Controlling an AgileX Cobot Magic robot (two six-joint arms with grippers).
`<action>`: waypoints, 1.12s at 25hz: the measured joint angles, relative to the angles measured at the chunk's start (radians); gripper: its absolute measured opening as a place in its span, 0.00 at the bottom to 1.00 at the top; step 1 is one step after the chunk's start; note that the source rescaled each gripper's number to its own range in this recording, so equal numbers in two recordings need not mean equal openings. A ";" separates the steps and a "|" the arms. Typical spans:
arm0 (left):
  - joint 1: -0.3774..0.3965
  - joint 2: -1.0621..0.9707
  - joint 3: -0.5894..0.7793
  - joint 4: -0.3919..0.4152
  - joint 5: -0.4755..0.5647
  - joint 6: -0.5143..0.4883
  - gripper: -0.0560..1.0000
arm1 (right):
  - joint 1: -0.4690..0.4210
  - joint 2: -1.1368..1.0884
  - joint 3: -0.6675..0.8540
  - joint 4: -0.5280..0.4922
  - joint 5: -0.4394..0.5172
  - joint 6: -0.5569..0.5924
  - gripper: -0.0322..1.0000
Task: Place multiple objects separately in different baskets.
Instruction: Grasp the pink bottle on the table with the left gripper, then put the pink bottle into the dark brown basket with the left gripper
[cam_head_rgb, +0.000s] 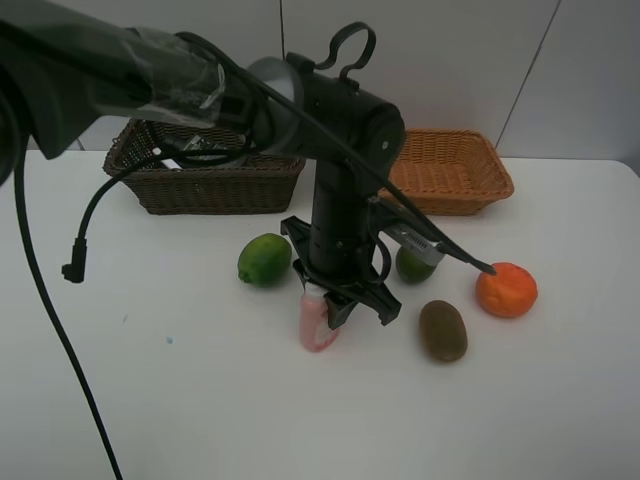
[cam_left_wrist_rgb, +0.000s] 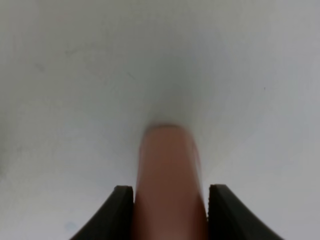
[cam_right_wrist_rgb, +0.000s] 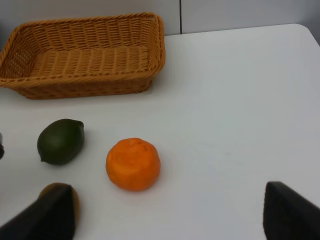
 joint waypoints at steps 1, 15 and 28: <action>0.000 0.000 0.000 0.000 0.000 0.000 0.31 | 0.000 0.000 0.000 0.000 0.000 0.000 0.86; 0.005 -0.068 -0.185 0.041 0.124 0.002 0.31 | 0.000 0.000 0.000 0.000 0.000 0.000 0.86; 0.369 -0.073 -0.605 0.118 0.127 0.004 0.31 | 0.000 0.000 0.000 0.000 0.000 0.000 0.86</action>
